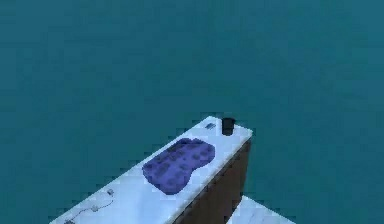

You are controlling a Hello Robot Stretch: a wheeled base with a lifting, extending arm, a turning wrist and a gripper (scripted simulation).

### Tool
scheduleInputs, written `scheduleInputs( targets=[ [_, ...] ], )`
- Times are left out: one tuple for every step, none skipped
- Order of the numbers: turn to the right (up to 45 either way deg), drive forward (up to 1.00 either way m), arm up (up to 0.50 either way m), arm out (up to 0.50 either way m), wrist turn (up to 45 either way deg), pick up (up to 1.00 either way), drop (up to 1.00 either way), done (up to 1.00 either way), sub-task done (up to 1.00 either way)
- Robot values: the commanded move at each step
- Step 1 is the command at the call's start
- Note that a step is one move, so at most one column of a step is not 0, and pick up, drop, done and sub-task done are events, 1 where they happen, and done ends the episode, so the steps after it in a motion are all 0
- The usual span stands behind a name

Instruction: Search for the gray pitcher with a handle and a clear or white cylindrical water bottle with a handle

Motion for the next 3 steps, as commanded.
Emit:
scheduleInputs(
  targets=[
    [0.0, 0.35, 0.0, 0.0, 0.0, 0.0, 0.0, 0.0, 0.0],
    [39.0, 0.0, 0.0, 0.0, 0.0, 0.0, 0.0, 0.0, 0.0],
    [0.0, 0.15, 0.0, 0.0, 0.0, 0.0, 0.0, 0.0, 0.0]
  ],
)
